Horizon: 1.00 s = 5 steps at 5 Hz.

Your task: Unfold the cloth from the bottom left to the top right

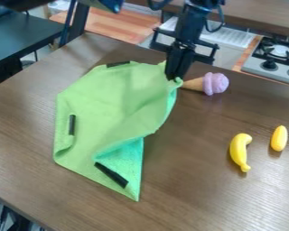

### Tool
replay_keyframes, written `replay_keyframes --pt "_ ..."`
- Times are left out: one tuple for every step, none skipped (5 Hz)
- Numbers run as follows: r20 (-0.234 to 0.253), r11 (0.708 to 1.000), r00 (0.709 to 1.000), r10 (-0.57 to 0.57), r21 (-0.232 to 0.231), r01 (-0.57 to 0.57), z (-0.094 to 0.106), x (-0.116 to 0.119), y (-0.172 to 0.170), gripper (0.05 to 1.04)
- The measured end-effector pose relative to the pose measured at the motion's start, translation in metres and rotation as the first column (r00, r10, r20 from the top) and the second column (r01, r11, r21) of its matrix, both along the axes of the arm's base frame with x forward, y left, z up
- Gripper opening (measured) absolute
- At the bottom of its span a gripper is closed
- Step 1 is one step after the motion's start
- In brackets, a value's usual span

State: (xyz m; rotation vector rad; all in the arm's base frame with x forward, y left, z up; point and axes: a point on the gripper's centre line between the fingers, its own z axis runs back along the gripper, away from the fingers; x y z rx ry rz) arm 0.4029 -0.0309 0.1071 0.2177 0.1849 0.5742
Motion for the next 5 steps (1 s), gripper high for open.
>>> replay_keyframes --pt "-0.010 1.000 1.000 -0.022 0.007 0.022 -0.004 0.006 -0.015 0.068" --pt "-0.003 1.000 1.000 -0.026 0.014 0.026 -0.005 0.014 -0.029 0.068" --pt "-0.019 1.000 1.000 -0.022 0.015 0.022 -0.007 0.018 -0.038 0.068" --pt "-0.007 1.000 1.000 -0.007 0.017 0.007 -0.008 0.020 -0.039 0.068" --pt "0.008 1.000 1.000 -0.020 0.015 0.020 -0.013 0.022 -0.043 0.086"
